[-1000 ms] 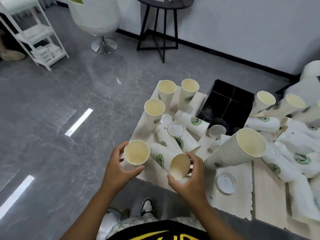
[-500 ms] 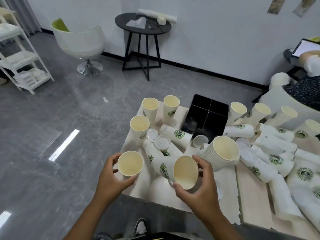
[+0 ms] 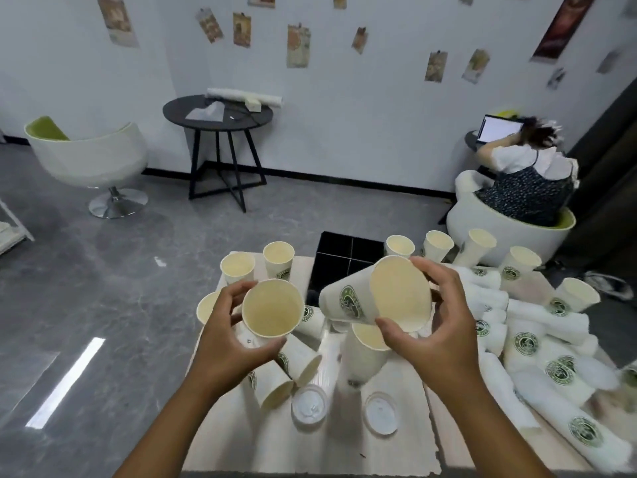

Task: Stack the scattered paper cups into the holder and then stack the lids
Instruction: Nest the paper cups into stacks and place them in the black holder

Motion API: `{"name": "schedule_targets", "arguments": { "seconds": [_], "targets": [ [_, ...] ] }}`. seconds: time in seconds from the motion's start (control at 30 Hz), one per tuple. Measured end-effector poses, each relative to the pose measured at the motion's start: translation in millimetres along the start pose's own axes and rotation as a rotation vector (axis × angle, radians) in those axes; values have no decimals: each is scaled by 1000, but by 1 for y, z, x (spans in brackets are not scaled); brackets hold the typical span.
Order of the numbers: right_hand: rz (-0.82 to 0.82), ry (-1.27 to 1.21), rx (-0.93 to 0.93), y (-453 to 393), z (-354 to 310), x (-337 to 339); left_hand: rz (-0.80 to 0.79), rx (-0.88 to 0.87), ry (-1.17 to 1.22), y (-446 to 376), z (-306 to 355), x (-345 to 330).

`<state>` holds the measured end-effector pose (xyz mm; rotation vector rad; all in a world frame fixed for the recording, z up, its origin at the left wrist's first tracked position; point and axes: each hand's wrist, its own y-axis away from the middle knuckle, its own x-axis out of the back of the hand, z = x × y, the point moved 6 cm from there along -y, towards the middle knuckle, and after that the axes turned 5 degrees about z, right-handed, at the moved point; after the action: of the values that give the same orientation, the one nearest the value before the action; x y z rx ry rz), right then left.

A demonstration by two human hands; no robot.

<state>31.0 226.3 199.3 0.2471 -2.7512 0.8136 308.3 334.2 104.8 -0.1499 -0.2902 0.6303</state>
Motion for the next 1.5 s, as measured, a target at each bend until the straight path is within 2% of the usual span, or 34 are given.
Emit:
{"name": "schedule_targets", "arguments": {
  "seconds": [0.2,0.43,0.7,0.83,0.9,1.13,1.37,1.5],
  "targets": [
    [13,38,17,-31,4,42,-44,-90,-2,-24,37,-23],
    [-125,132,13,-30,25,32,-29,-147,10,-39,60,-33],
    [-358,274,-184,-11,105,-9,-19,-203,145,-56,100,-46],
    [-466,315,-223,5,128,-21,-50,-214,218,-59,121,-57],
    [-451,294,-230,7,131,-17,-98,-215,238,-57,128,-66],
    [-242,50,-242,-16,109,19,-266,-202,184,-46,128,-113],
    [-311,54,-225,-16,113,14,-344,-133,-9,-34,88,-143],
    [-360,89,-218,-11,122,12,-336,-105,-87,-31,65,-143]
  ]
}}
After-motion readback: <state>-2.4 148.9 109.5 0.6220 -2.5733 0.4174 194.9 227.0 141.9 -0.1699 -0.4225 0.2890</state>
